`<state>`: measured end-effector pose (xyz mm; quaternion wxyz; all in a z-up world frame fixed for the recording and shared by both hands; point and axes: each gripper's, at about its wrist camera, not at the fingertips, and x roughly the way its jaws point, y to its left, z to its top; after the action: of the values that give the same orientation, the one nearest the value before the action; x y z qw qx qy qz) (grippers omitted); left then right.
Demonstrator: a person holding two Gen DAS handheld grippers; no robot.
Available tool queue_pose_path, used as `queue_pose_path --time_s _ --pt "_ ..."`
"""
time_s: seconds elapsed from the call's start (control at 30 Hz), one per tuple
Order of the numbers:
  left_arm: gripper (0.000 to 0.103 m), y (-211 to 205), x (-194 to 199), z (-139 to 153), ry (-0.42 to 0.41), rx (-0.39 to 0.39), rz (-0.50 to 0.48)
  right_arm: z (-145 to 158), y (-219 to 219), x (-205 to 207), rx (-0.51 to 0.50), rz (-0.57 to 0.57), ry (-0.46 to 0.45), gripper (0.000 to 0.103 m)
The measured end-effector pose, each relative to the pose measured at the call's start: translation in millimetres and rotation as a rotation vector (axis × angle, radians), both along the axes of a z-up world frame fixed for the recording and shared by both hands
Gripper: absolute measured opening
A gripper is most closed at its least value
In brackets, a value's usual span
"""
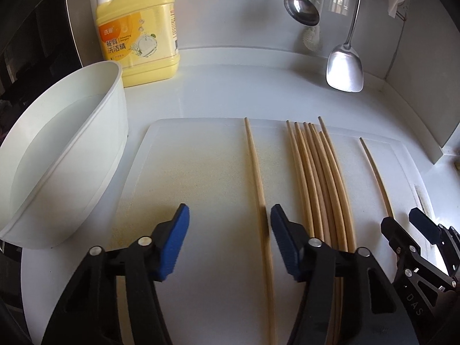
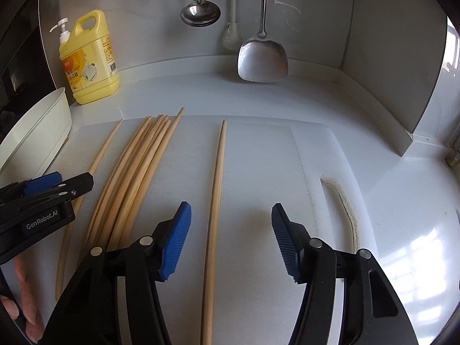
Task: Organize utensils
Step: 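Lower the left tool onto one wooden chopstick and close it while the right tool grasps another, then carry the held chopsticks over the water basin with both tools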
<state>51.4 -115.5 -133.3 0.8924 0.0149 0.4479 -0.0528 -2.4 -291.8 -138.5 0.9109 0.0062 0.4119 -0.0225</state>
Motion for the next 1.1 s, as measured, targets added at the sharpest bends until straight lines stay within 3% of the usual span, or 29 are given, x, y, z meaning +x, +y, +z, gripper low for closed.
queue_pose_path --time_s 0.07,0.17,0.23,0.63,0.87,1.1 --pt "0.029 -4.4 -2.6 1.6 -0.004 -0.004 -0.019 0.5 3.4 -0.2 -0.002 0.014 -0.004 0.041" --pt "0.008 -9.1 -5.8 2.3 -0.005 -0.008 -0.041 1.1 10.1 -1.1 -0.018 0.041 -0.007 0.024" --pt "0.007 -9.6 -6.6 2.4 -0.005 -0.008 -0.044 1.7 12.6 -0.2 -0.03 0.05 -0.006 0.006" --pt "0.007 10.6 -19.3 13.7 0.048 -0.107 -0.032 13.3 2.7 -10.6 0.078 0.043 -0.01 0.006" --pt "0.007 33.9 -43.2 59.1 0.045 -0.095 0.019 51.7 21.4 -21.5 0.104 0.114 -0.025 0.006" --pt "0.007 92.6 -67.1 114.2 0.015 -0.098 0.143 100.5 72.5 -21.2 0.124 0.266 -0.058 0.006"
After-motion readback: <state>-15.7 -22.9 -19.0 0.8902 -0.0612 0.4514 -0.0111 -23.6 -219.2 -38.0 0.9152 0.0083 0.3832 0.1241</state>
